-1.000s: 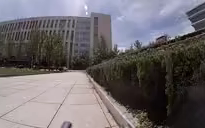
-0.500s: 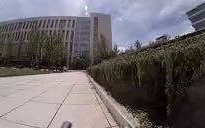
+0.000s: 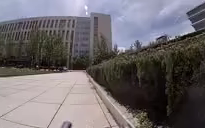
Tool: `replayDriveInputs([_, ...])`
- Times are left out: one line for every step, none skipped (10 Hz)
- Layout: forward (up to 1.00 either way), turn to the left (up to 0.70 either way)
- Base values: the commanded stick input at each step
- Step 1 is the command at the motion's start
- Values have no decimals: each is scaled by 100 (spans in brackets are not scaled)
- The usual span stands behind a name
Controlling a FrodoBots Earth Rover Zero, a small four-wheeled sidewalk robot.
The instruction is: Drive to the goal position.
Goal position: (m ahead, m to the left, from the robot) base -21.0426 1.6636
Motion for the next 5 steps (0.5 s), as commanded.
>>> replayDriveInputs([6, 0])
replayDriveInputs([6, 0])
replayDriveInputs([6, 0])
replayDriveInputs([7, 0])
replayDriveInputs([7, 0])
